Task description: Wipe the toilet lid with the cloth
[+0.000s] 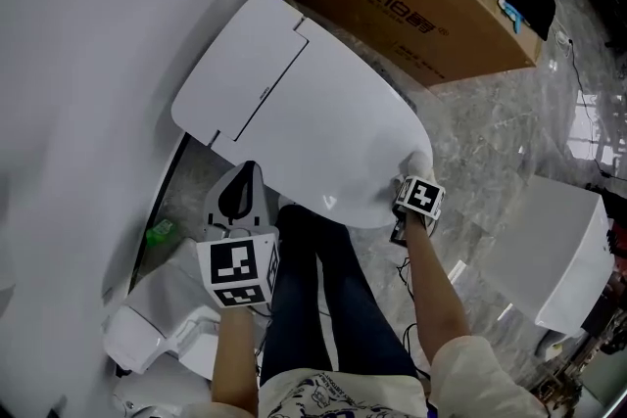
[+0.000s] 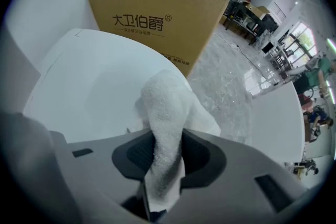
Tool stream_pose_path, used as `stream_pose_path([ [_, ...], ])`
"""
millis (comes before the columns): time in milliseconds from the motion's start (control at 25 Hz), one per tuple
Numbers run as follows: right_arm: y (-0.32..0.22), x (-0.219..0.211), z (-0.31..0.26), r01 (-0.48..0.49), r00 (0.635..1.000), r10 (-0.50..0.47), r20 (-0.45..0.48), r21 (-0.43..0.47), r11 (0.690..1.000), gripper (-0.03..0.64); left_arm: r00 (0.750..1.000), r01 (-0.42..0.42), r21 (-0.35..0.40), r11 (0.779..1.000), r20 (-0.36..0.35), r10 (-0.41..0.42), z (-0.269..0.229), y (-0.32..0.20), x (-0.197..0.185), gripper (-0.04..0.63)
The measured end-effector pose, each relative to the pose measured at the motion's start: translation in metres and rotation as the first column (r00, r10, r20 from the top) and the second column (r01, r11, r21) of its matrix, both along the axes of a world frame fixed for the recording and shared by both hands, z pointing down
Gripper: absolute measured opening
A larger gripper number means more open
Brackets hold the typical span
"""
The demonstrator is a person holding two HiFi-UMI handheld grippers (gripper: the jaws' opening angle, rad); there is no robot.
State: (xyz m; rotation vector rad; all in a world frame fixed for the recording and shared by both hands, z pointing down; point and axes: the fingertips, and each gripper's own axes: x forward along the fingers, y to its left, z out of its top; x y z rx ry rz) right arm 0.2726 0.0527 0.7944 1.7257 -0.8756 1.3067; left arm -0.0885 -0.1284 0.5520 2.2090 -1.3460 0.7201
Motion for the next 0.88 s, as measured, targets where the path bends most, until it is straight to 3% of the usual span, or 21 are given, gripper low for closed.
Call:
stream_pose_path([
  [280, -0.032, -0.038, -0.002, 0.037, 0.999, -0.037, 0.009, -0.006, 0.999, 0.109, 0.998, 0.06, -0.004, 0.998, 0.001, -0.06, 0.001, 0.002, -0.033, 0.009],
  [880, -0.157, -0.132, -0.01, 0.291, 0.957, -0.291, -0.014, 0.027, 0.956, 0.107, 0.986, 0.168, -0.021, 0.986, 0.014, -0.168, 0.011, -0.002, -0.091, 0.009],
])
